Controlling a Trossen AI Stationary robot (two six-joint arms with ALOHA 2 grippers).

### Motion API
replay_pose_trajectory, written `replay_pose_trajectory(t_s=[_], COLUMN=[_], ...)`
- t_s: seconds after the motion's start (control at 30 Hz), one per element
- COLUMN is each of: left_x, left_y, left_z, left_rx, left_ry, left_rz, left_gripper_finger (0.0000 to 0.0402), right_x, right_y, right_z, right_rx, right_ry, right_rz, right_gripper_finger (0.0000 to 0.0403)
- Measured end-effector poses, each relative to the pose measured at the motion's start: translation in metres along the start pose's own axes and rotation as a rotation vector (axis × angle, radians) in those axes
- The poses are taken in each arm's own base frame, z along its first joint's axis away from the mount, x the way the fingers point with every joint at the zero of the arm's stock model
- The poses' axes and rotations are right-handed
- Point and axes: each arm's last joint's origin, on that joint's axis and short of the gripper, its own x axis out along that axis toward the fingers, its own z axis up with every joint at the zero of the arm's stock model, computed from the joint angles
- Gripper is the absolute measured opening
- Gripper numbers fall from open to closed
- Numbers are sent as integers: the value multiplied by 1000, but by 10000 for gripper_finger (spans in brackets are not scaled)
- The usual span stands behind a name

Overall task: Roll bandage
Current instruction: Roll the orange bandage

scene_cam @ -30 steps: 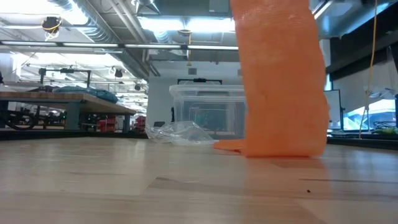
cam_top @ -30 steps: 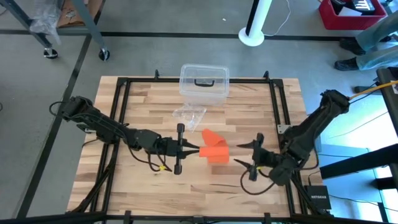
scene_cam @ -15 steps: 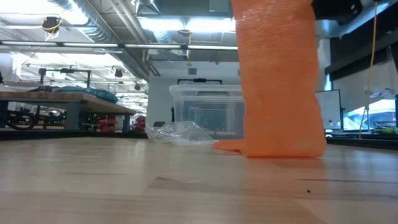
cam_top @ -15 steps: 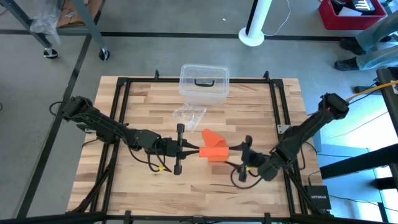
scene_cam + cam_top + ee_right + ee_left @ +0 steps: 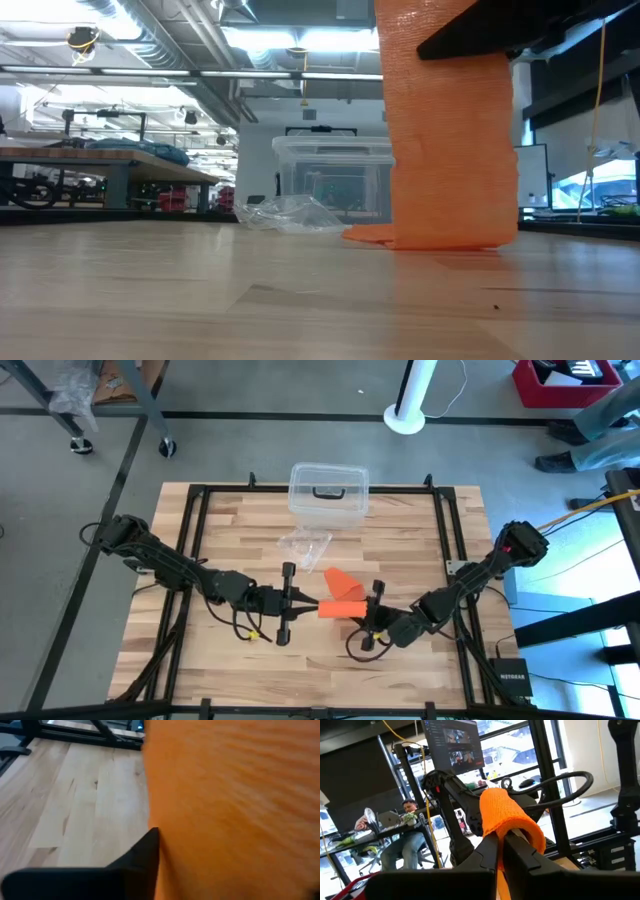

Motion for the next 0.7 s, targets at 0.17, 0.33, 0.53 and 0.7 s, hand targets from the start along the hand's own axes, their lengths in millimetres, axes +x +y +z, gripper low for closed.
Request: replay_pose_trajectory(t_s=[0.17, 0.33, 0.53, 0.7], left_x=[-2, -6, -11, -13], left_y=[1, 1, 1, -5], left_z=[4, 19, 36, 35], left_rx=[-7, -45, -118, -27], left_ry=[-16, -122, -315, -254], left_rz=[3, 23, -21, 40], left_gripper_finger=[4, 4, 3, 3], right_x=[3, 10, 17, 17], right_y=[7, 16, 23, 22], right_z=[-1, -4, -12, -11], right_rx=[17, 29, 5, 14], right_ry=[-18, -58, -61, -73], right_rz=[51, 80, 96, 89], right_gripper_finger=[20, 18, 5, 9])
